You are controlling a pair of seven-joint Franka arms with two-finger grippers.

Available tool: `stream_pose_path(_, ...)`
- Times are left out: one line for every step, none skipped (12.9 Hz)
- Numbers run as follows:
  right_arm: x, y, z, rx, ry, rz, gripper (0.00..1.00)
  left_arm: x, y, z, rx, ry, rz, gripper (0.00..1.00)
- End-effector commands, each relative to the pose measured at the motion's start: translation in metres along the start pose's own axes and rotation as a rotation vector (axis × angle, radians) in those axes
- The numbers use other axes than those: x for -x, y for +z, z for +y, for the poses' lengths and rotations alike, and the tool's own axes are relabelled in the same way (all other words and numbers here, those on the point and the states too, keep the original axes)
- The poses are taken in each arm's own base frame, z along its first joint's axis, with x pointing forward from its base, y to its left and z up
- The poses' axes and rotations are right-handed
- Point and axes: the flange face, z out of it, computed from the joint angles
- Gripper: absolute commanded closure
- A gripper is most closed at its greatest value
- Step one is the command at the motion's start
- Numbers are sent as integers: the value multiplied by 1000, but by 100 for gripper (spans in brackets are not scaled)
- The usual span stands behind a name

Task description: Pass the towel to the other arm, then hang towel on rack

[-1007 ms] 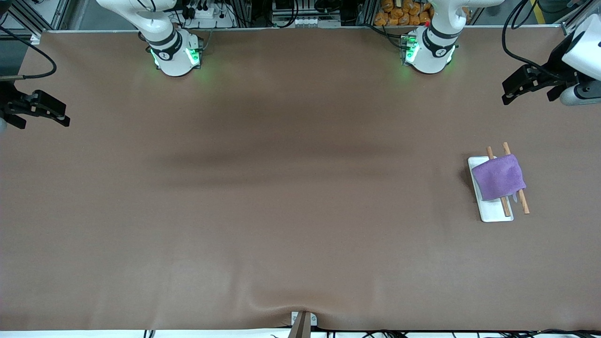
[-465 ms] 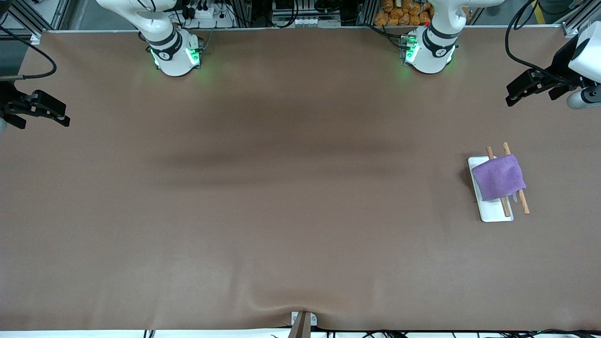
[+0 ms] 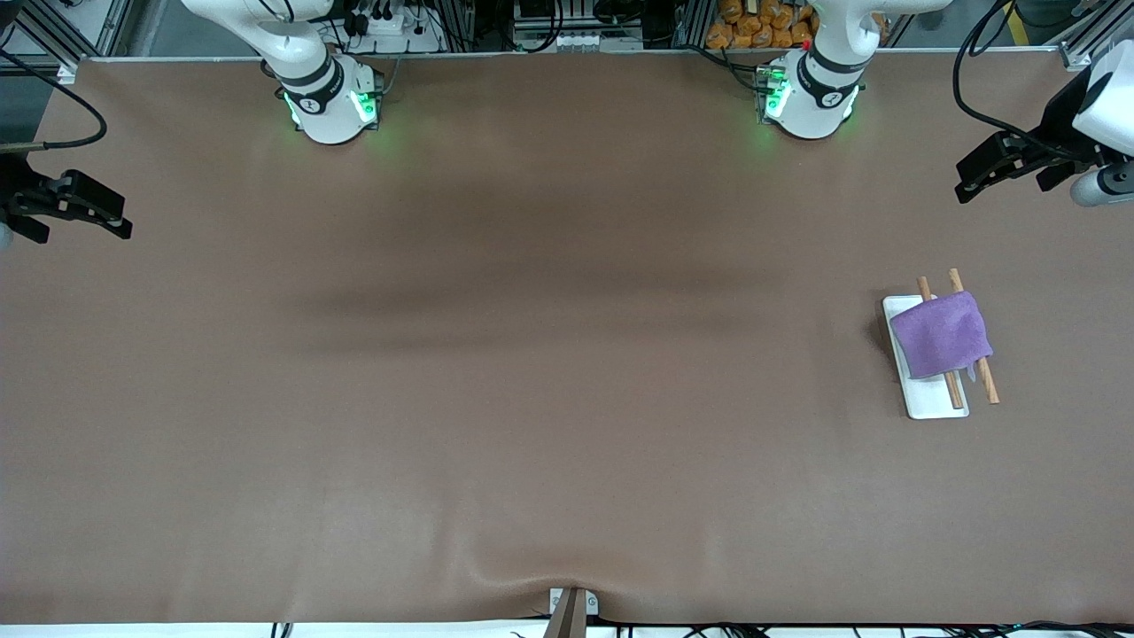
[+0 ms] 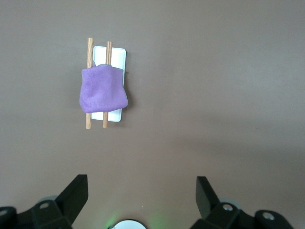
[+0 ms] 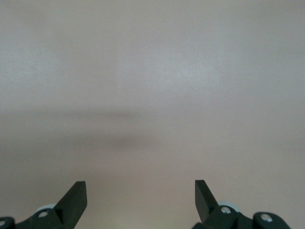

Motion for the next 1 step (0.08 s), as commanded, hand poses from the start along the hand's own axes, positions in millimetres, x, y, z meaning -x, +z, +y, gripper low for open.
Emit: stream_pose_path(-1,-3,3,5,1,-4,0,6,-7,-3,-16,-1,24,0)
